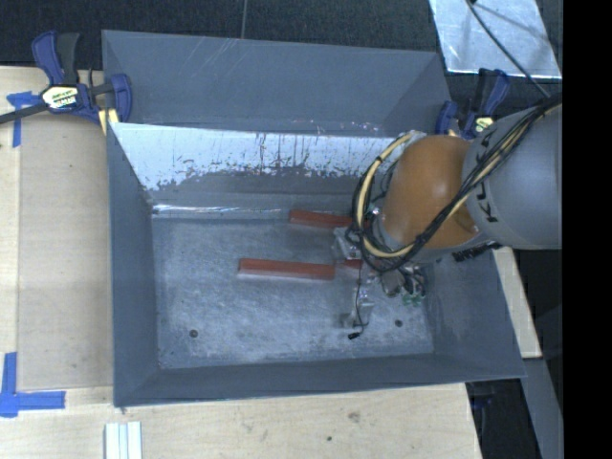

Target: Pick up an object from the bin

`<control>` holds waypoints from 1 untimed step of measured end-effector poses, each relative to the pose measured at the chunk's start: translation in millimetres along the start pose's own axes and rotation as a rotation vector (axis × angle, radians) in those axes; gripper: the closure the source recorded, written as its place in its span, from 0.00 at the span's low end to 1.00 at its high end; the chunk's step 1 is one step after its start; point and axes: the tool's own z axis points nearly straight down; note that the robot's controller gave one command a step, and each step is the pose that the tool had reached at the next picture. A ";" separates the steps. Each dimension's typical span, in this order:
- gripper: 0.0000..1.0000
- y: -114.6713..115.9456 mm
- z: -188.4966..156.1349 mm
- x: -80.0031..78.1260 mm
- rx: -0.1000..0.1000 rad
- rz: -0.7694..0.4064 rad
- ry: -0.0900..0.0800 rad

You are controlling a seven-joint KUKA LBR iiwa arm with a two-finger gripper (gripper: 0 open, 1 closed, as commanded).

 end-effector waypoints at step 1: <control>0.00 80.5 -3.9 -48.8 -0.002 -0.200 -0.004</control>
Offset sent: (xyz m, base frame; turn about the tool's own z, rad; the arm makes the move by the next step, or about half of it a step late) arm 0.0452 0.0798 0.0034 -0.1993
